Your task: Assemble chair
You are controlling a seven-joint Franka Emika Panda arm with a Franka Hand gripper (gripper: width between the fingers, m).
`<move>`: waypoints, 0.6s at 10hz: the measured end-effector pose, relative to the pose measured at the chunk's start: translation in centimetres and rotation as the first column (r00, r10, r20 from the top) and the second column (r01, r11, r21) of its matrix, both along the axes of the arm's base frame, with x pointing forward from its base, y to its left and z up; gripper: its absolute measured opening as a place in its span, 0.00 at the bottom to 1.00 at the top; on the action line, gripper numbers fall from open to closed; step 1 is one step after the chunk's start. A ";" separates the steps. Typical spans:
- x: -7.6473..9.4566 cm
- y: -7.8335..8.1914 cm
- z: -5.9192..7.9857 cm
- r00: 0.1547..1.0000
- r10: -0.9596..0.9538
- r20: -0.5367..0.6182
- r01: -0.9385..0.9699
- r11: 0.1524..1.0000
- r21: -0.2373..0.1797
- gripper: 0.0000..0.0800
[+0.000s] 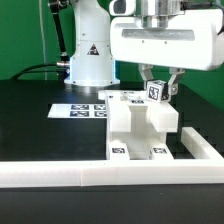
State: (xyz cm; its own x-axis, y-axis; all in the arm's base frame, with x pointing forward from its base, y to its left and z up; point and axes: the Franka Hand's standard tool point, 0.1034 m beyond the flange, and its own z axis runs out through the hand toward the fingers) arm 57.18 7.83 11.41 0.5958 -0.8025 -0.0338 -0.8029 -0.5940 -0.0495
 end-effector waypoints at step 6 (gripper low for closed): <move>0.0 0.6 0.0 0.932 -0.362 -0.025 0.362 0.932 0.015 0.36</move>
Offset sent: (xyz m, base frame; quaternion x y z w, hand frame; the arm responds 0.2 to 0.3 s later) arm 0.0000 0.0000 0.0000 0.0000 0.0000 0.1938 0.9810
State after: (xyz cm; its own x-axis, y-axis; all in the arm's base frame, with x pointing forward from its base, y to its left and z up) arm 57.14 8.41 11.41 0.2639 -0.9626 -0.0605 -0.9643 -0.2620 -0.0384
